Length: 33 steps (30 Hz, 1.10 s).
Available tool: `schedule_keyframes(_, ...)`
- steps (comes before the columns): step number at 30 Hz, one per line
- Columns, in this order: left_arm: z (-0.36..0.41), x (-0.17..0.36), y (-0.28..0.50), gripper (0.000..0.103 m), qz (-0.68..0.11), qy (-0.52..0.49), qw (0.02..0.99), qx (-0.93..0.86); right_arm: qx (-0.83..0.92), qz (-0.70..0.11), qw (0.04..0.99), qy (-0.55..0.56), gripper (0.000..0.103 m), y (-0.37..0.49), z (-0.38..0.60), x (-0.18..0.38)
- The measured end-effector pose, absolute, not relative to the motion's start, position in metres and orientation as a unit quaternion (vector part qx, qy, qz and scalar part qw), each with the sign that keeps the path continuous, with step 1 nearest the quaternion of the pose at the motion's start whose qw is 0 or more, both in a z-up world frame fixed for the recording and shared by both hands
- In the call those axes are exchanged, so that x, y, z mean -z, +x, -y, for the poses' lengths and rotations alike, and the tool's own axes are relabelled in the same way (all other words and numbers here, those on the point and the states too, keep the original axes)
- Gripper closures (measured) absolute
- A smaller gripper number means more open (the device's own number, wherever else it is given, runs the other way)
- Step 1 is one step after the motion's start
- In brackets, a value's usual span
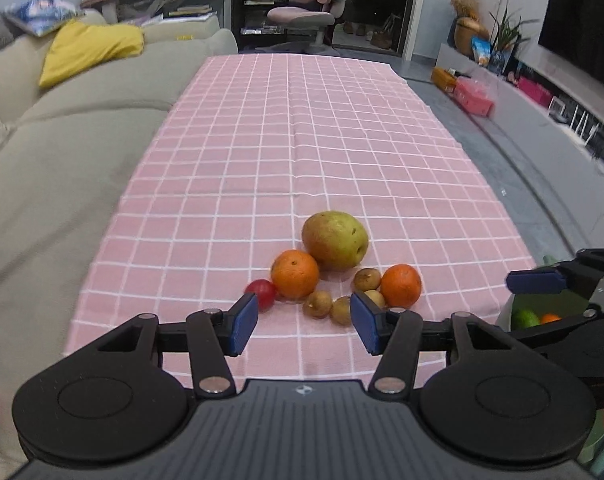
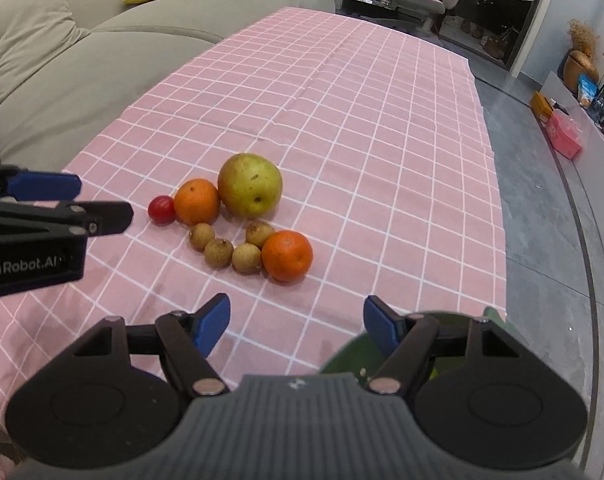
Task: Organize fruits
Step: 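Grasp an orange with the left tool while the right tool grasps another orange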
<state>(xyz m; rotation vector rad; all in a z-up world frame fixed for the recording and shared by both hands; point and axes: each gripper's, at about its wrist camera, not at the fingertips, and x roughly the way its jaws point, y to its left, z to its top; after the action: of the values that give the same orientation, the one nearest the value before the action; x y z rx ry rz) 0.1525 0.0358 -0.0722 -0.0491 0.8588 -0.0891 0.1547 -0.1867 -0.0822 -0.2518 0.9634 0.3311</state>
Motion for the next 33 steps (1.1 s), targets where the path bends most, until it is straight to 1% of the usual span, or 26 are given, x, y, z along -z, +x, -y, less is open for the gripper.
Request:
schedule_keyframes(2,-0.039,0.077,0.155,0.043,-0.418,-0.039,0.907,0.043,-0.161,-0.457,0.866,-0.12,0.033,0.158,0.185,0.083)
schedule_keyframes(5,-0.044,0.085,0.159,0.047,-0.425,-0.054,0.902,0.042,-0.166,-0.454,0.867,-0.121,0.038,0.165,0.183,0.087)
schedule_keyframes(7,-0.046,0.09,0.162,0.048,-0.43,-0.066,0.899,0.045,-0.169,-0.453,0.867,-0.121,0.039,0.17,0.181,0.09)
schedule_keyframes(8,-0.046,0.092,0.164,0.048,-0.432,-0.071,0.898,0.046,-0.17,-0.454,0.866,-0.121,0.04,0.173,0.18,0.093)
schedule_keyframes(10,-0.046,0.096,0.167,0.049,-0.436,-0.071,0.896,0.044,-0.173,-0.461,0.863,-0.117,0.048,0.179,0.178,0.098)
schedule_keyframes(12,-0.048,0.099,0.17,0.049,-0.438,-0.071,0.895,0.038,-0.176,-0.467,0.86,-0.108,0.051,0.185,0.178,0.103)
schedule_keyframes(23,-0.071,0.111,0.191,0.049,-0.432,-0.126,0.893,0.016,-0.173,-0.492,0.851,-0.064,0.054,0.216,0.175,0.124)
schedule_keyframes(26,-0.062,0.112,0.198,0.049,-0.432,-0.103,0.895,0.032,-0.17,-0.499,0.848,-0.049,0.054,0.222,0.177,0.129)
schedule_keyframes(31,-0.045,0.117,0.211,0.049,-0.442,-0.064,0.893,0.048,-0.161,-0.516,0.841,-0.026,0.064,0.231,0.182,0.14)
schedule_keyframes(33,-0.042,0.121,0.215,0.049,-0.446,-0.057,0.892,0.043,-0.159,-0.524,0.837,-0.01,0.064,0.235,0.185,0.144)
